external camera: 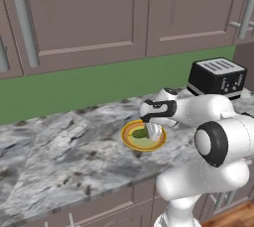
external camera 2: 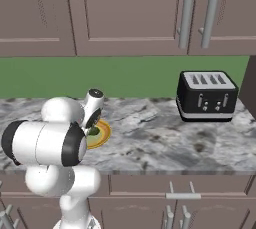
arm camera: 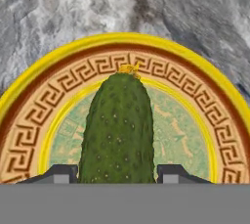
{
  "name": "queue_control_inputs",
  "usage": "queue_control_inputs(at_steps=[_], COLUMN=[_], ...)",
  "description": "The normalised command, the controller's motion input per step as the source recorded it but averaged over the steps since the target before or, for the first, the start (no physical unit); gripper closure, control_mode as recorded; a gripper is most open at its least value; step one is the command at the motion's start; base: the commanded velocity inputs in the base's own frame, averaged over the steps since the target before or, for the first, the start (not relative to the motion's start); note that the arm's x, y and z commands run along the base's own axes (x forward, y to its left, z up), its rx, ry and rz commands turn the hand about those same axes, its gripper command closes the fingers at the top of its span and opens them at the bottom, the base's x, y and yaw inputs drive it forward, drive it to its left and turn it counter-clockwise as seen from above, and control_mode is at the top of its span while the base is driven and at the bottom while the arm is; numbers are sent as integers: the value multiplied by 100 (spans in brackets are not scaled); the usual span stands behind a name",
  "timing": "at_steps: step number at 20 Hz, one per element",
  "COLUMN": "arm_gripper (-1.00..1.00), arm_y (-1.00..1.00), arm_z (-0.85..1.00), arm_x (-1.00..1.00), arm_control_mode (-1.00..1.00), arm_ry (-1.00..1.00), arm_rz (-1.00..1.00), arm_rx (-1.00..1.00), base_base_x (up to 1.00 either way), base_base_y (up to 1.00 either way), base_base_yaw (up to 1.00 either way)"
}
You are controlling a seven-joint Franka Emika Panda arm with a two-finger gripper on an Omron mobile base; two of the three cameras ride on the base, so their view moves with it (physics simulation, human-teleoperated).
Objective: Pick cucumber from the fridge and place it on the plate on the counter.
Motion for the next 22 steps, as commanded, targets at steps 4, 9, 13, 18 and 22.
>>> queue_control_inputs(at_steps=[4,9,13,18,22], arm_gripper=[100,100,-100,-100,-100], arm_y=[13,3,0,0,0], arm_z=[-32,-24,-6,0,0], arm_x=[1,0,-6,-38,-47], arm_control_mode=[-100,-100,-100,-100,-100], arm_ry=[0,0,-4,-36,-57], arm_rz=[10,6,6,1,0], arm_rx=[-8,-6,-4,0,0], base_base_x=[0,0,0,0,0], base_base_y=[0,0,0,0,0], base_base_yaw=[0,0,0,0,0])
